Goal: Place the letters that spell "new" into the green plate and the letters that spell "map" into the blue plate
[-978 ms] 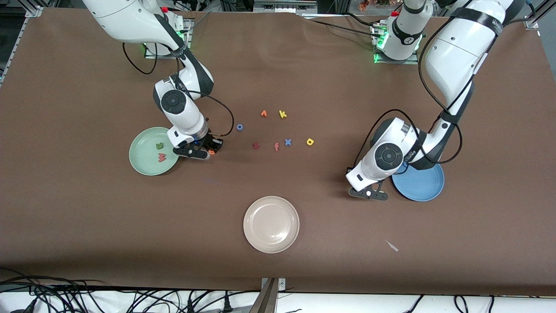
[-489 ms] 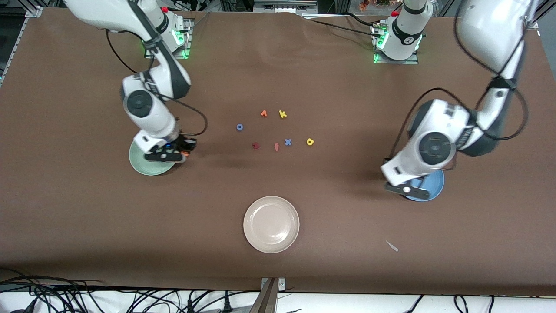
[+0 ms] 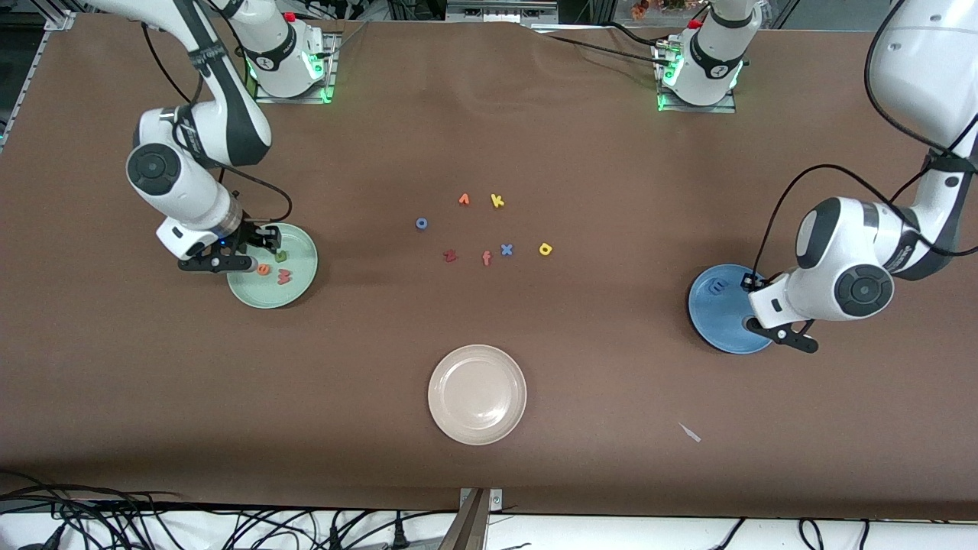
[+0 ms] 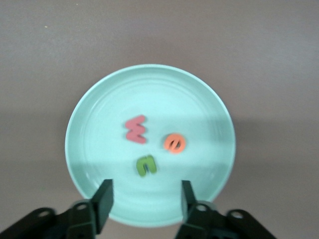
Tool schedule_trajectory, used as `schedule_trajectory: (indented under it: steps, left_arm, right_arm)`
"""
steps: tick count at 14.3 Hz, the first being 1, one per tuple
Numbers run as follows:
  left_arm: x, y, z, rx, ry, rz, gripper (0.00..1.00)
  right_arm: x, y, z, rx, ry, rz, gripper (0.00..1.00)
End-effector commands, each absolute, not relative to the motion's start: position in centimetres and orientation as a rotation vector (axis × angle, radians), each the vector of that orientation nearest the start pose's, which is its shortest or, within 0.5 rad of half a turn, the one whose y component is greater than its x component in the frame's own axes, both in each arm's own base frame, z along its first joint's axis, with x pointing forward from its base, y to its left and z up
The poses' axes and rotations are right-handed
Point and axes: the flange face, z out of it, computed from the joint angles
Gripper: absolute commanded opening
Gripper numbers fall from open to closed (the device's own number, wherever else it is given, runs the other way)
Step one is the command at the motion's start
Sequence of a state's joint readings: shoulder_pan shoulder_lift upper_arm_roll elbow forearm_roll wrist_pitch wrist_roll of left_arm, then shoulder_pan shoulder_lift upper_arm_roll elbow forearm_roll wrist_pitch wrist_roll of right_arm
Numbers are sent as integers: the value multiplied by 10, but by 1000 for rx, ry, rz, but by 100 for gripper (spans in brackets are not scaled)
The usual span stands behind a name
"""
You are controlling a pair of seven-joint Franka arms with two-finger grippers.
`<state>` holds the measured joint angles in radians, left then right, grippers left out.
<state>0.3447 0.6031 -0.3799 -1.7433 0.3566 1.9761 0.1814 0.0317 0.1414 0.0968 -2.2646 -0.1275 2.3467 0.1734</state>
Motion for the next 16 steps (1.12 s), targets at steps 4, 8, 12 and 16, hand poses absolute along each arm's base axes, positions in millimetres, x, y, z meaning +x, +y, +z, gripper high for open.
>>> schedule_trajectory:
  steps: [4, 8, 12, 16]
  left_arm:
    - [627, 5, 246, -3061, 632, 550, 100]
    - [615, -102, 317, -3065, 543, 507, 100]
    - [588, -208, 331, -3093, 329, 483, 100]
    - [556, -301, 305, -3107, 33, 474, 100]
  right_arm:
    - [541, 72, 424, -3206, -2, 152, 100]
    - [558, 72, 505, -3206, 7, 121, 100]
    - [558, 64, 581, -3149, 53, 151, 100]
    - [554, 5, 614, -3045, 27, 171, 100]
